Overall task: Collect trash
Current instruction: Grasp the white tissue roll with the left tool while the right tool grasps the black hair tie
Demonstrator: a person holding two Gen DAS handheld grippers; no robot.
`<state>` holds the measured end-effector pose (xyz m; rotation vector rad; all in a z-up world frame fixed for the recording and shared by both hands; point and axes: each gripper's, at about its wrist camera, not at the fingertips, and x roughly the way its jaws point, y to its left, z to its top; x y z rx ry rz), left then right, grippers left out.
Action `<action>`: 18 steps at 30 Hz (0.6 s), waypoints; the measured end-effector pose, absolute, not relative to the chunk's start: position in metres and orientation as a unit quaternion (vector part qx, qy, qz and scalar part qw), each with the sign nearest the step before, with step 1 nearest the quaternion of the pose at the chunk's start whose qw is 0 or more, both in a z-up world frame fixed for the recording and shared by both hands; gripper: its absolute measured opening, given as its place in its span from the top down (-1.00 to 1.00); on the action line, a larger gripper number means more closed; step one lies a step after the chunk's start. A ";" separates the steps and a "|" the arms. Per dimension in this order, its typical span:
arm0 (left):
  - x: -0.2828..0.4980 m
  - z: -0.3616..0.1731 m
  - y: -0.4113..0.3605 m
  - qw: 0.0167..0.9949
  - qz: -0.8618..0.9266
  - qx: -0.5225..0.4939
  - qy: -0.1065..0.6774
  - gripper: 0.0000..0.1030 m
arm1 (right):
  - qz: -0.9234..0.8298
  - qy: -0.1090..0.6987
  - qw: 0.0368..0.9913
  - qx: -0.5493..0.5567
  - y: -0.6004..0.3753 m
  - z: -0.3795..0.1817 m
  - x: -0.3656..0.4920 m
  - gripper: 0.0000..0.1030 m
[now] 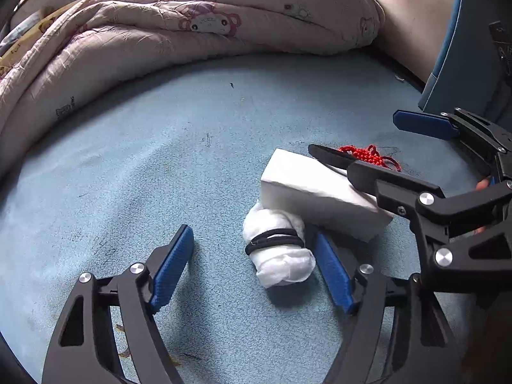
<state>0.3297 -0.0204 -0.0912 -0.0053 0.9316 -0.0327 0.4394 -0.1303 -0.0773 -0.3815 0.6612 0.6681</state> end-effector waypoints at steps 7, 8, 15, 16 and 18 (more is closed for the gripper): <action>0.327 -0.089 -0.022 0.897 -0.031 -0.004 0.440 0.46 | 0.361 0.328 0.858 -0.164 -0.124 -0.079 0.450 -0.55; 0.327 -0.089 -0.020 0.898 -0.031 -0.010 0.440 0.49 | 0.376 0.336 0.850 -0.156 -0.124 -0.080 0.453 -0.55; 0.327 -0.089 -0.009 0.897 -0.038 -0.048 0.437 0.55 | 0.438 0.401 0.802 -0.074 -0.132 -0.086 0.474 0.47; 0.327 -0.089 -0.009 0.897 -0.039 -0.049 0.437 0.55 | 0.441 0.410 0.796 -0.065 -0.133 -0.088 0.476 0.62; 0.327 -0.090 -0.008 0.897 -0.040 -0.051 0.437 0.55 | 0.453 0.423 0.784 -0.044 -0.136 -0.091 0.479 0.70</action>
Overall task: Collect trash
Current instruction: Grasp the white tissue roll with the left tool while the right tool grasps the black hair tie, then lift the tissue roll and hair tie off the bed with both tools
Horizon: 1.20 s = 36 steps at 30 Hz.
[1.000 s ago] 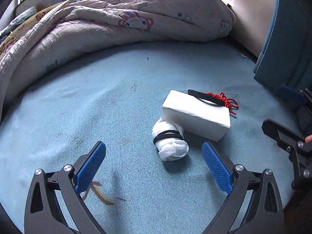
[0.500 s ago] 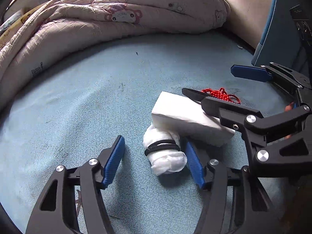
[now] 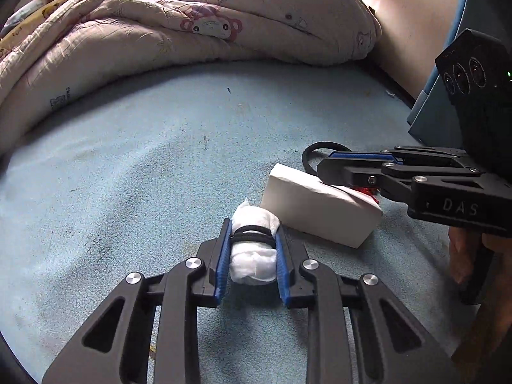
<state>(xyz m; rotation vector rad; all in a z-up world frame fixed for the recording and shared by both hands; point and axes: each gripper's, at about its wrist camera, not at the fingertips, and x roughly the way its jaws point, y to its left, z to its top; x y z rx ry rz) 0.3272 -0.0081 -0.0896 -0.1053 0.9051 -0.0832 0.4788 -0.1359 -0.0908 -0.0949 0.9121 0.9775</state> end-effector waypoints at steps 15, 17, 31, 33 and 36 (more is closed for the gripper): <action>0.314 -0.089 0.002 0.899 -0.040 -0.066 0.431 0.54 | 0.359 0.429 0.825 -0.080 -0.148 -0.072 0.491 0.89; 0.314 -0.089 0.002 0.900 -0.041 -0.066 0.429 0.54 | 0.350 0.430 0.827 -0.093 -0.142 -0.078 0.495 0.89; 0.307 -0.086 0.000 0.903 -0.049 -0.069 0.422 0.55 | 0.344 0.403 0.845 -0.074 -0.154 -0.073 0.496 0.95; 0.304 -0.083 0.001 0.904 -0.050 -0.068 0.420 0.55 | 0.334 0.391 0.855 -0.070 -0.160 -0.067 0.493 0.95; 0.301 -0.081 0.001 0.904 -0.051 -0.069 0.418 0.54 | 0.338 0.413 0.845 -0.038 -0.165 -0.069 0.502 0.34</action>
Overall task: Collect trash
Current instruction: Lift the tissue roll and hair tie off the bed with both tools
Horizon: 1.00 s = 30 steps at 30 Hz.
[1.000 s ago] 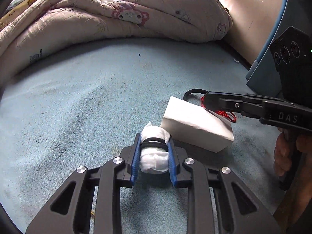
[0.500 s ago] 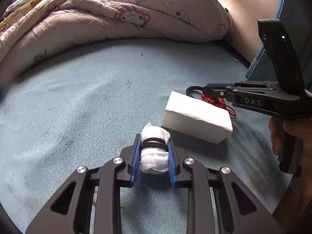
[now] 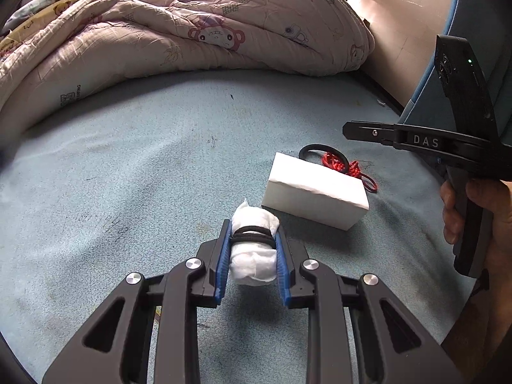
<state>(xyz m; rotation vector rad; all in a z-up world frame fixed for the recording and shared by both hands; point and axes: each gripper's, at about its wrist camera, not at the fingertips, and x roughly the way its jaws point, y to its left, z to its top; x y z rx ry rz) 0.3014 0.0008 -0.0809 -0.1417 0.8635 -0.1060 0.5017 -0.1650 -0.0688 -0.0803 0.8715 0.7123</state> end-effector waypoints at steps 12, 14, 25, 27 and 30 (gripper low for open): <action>0.302 -0.082 -0.001 0.903 -0.058 -0.068 0.421 0.54 | 0.287 0.433 0.850 -0.094 -0.143 -0.098 0.512 0.67; 0.302 -0.081 0.000 0.903 -0.058 -0.068 0.420 0.54 | 0.293 0.429 0.850 -0.083 -0.146 -0.095 0.511 0.81; 0.281 -0.064 0.001 0.908 -0.065 -0.068 0.408 0.54 | 0.321 0.382 0.865 -0.052 -0.165 -0.049 0.472 0.85; 0.274 -0.058 -0.001 0.910 -0.065 -0.066 0.404 0.54 | 0.325 0.369 0.869 -0.056 -0.168 -0.038 0.455 0.85; 0.259 -0.047 -0.001 0.915 -0.065 -0.062 0.394 0.54 | 0.331 0.346 0.875 -0.069 -0.175 -0.023 0.423 0.85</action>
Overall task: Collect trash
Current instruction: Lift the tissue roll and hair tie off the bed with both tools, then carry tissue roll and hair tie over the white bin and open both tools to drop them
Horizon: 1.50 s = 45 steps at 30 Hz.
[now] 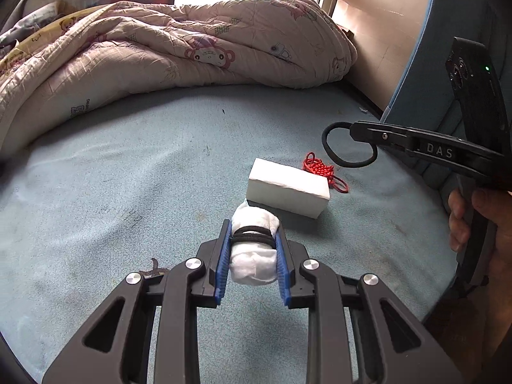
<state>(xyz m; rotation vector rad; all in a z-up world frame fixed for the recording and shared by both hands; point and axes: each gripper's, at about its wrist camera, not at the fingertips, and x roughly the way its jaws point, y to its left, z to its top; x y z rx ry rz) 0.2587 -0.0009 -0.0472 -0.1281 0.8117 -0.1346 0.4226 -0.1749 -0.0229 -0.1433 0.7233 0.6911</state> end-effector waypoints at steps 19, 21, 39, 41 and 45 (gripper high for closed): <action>0.102 -0.036 -0.022 0.925 -0.082 -0.040 0.370 0.54 | 0.354 0.283 0.887 -0.092 -0.227 -0.041 0.203 0.85; 0.085 -0.046 -0.029 0.922 -0.090 -0.034 0.376 0.54 | 0.357 0.285 0.884 -0.099 -0.228 -0.056 0.184 0.85; 0.015 -0.249 -0.064 0.849 -0.135 -0.038 0.509 0.54 | 0.324 0.424 0.833 -0.145 -0.229 -0.280 0.122 0.85; 0.015 -0.278 -0.071 0.840 -0.137 -0.032 0.524 0.54 | 0.316 0.446 0.824 -0.148 -0.225 -0.307 0.126 0.85; 0.021 -0.335 -0.081 0.814 -0.147 -0.041 0.560 0.54 | 0.289 0.494 0.810 -0.129 -0.222 -0.357 0.141 0.85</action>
